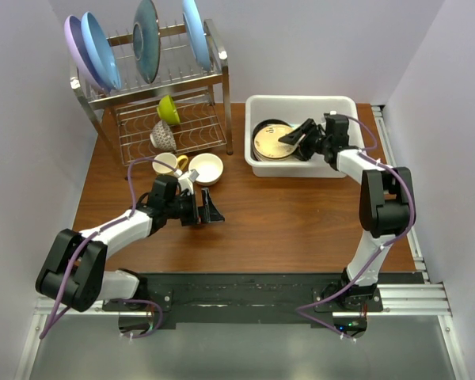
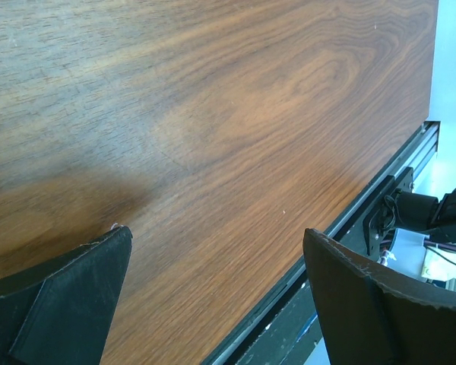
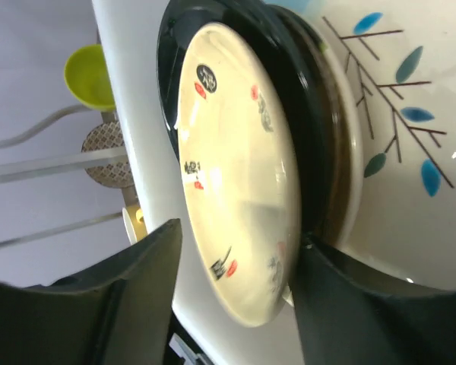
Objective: Place the plates into the plastic bin on the countertop
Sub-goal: Place the plate in the plastic bin.
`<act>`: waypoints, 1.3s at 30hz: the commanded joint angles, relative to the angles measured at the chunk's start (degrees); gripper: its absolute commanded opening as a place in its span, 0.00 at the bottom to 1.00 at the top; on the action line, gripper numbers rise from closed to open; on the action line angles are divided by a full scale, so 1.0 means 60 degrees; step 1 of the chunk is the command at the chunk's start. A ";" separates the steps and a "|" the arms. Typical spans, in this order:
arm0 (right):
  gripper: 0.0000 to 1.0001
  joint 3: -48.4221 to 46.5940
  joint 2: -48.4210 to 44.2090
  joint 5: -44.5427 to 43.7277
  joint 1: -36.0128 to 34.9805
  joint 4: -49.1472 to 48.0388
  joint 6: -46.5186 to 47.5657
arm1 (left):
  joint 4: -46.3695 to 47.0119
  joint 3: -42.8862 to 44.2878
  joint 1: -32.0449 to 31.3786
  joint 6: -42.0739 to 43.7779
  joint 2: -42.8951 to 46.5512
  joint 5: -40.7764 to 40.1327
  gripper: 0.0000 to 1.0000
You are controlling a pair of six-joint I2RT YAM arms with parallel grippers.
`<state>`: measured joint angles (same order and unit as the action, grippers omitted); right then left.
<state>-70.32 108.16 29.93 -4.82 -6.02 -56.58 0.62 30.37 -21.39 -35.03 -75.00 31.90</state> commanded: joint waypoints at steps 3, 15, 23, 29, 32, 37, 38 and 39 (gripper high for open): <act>0.70 -0.0743 -0.0755 -0.0198 -0.0002 0.1525 0.1136 | 0.0145 0.0182 -0.0024 0.0198 0.0005 0.0088 1.00; 0.73 -0.3292 -0.0288 -0.0975 -0.0076 0.5512 0.3672 | 0.0277 0.0153 -0.0024 0.0140 -0.0039 0.0147 1.00; 0.72 -0.4511 0.0870 -0.1151 -0.0354 0.7053 0.4405 | 0.0219 0.0212 -0.0024 0.0154 -0.0053 0.0162 1.00; 0.72 -0.3867 0.0695 -0.1414 -0.0427 0.6878 0.4464 | 0.0189 0.0241 -0.0025 0.0183 -0.0126 0.0176 1.00; 0.72 -0.3748 0.0621 -0.1444 -0.0442 0.6556 0.4347 | 0.0189 0.0256 -0.0024 0.0198 -0.0185 0.0206 1.00; 0.73 -0.4508 0.1001 -0.1400 -0.0559 0.6818 0.4302 | 0.0189 0.0270 -0.0024 0.0198 -0.0185 0.0206 1.00; 0.73 -0.4858 0.1118 -0.1429 -0.0588 0.6921 0.4317 | 0.0175 0.0285 -0.0024 0.0212 -0.0185 0.0206 1.00; 0.73 -0.5021 0.1206 -0.1429 -0.0646 0.7125 0.4346 | 0.0175 0.0285 -0.0024 0.0213 -0.0185 0.0220 1.00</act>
<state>-94.19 115.00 21.93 -7.55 34.72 -31.27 0.62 30.37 -21.41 -34.87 -75.96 31.99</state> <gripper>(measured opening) 0.724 0.997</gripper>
